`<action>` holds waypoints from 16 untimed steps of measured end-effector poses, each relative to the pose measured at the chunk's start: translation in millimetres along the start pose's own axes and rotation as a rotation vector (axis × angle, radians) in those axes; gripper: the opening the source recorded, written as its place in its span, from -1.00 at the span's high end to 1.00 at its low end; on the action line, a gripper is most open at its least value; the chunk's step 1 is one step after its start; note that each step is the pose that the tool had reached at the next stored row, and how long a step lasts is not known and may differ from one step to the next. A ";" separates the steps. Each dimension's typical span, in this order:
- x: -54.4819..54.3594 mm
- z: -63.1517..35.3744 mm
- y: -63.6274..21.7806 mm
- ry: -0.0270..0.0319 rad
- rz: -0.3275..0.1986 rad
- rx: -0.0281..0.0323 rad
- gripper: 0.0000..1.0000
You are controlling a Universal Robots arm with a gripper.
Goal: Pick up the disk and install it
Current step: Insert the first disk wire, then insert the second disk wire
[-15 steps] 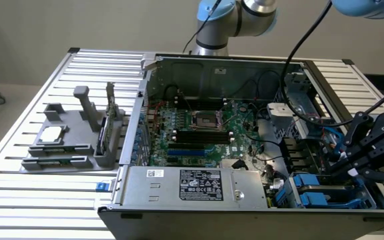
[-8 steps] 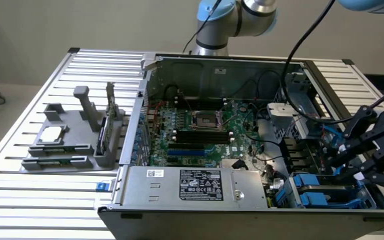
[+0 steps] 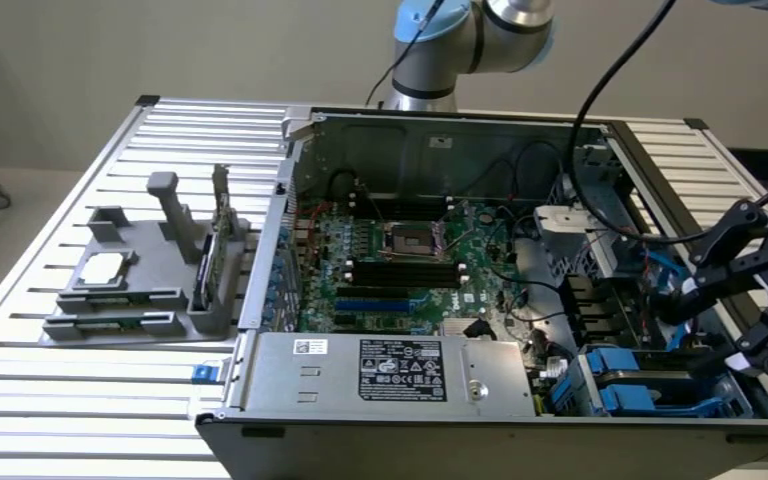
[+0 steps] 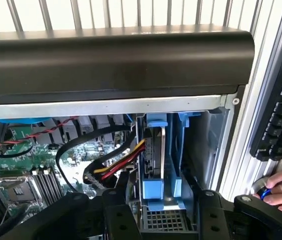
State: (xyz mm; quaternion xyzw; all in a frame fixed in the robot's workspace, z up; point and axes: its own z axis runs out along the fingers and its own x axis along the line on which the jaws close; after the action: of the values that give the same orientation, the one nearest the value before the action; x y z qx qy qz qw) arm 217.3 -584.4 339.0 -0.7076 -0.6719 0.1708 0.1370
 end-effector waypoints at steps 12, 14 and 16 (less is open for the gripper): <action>-23.8 7.6 -16.7 -0.0003 0.000 0.0061 -0.07; -27.4 10.2 -21.8 -0.0002 0.000 0.0061 -0.07; -30.3 12.7 -26.5 -0.0001 0.000 0.0063 -0.07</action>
State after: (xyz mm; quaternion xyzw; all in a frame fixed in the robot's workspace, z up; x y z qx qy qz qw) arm 186.7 -613.5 340.5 -0.7071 -0.6714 0.1730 0.1392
